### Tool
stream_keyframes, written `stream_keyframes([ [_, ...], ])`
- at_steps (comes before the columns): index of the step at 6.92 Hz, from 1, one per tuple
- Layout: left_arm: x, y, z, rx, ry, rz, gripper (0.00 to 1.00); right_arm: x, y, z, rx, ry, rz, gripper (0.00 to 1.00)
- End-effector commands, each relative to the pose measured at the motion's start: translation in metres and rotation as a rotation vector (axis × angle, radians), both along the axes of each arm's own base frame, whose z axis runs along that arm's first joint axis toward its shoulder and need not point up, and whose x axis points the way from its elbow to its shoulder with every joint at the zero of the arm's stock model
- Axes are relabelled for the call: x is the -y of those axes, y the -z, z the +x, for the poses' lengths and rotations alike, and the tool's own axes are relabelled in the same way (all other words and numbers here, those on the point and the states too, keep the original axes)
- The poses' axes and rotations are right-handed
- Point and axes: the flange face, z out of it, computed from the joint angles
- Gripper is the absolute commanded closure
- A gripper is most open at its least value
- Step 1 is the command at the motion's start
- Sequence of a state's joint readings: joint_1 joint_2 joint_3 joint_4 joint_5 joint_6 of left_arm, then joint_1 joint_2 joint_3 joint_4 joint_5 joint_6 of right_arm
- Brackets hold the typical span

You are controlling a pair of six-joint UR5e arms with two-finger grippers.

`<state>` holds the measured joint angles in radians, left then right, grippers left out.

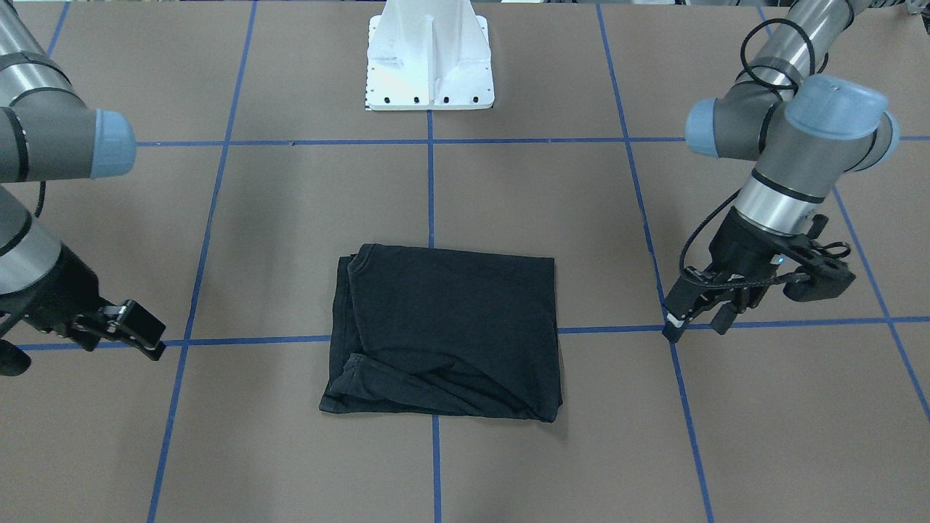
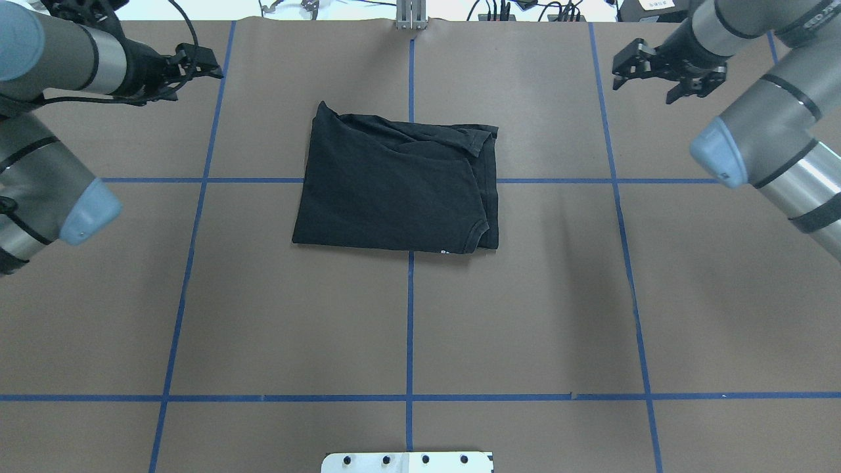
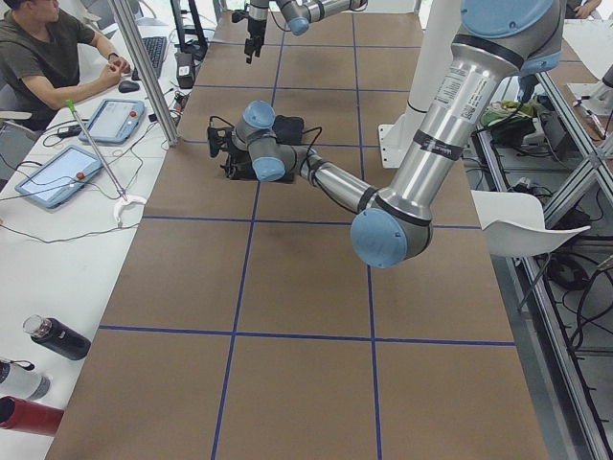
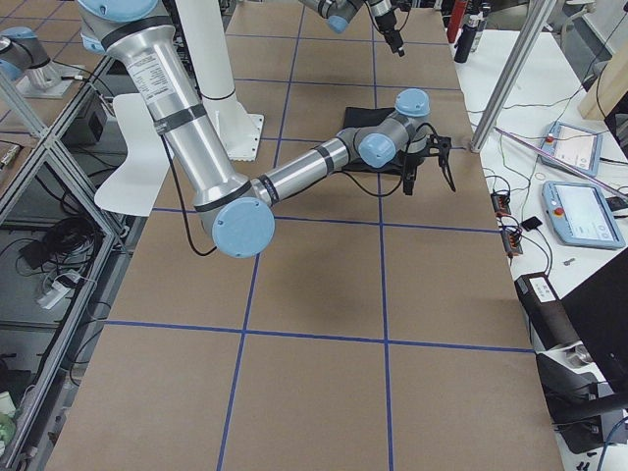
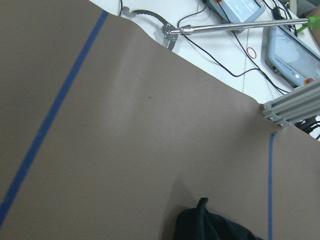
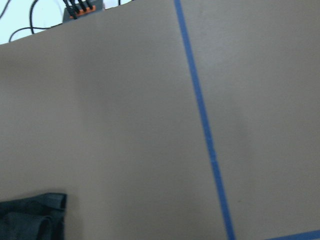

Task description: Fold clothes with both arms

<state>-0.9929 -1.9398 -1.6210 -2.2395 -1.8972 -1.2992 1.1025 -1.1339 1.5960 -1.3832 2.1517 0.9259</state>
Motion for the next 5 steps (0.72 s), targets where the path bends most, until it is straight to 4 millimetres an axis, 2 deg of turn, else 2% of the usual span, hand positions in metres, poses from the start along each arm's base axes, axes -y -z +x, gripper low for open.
stream_keyframes([
  [1, -0.019, -0.057, -0.081, 0.142, 0.003, 0.044, 0.00, -0.013, -0.064, 0.066, -0.107, 0.093, 0.031, 0.00],
  [3, -0.018, -0.086, -0.151, 0.277, 0.002, 0.130, 0.00, -0.035, -0.125, 0.124, -0.123, 0.218, 0.084, 0.00],
  [5, -0.016, -0.099, -0.192, 0.372, -0.106, 0.243, 0.00, -0.081, -0.204, 0.208, -0.113, 0.304, 0.117, 0.00],
])
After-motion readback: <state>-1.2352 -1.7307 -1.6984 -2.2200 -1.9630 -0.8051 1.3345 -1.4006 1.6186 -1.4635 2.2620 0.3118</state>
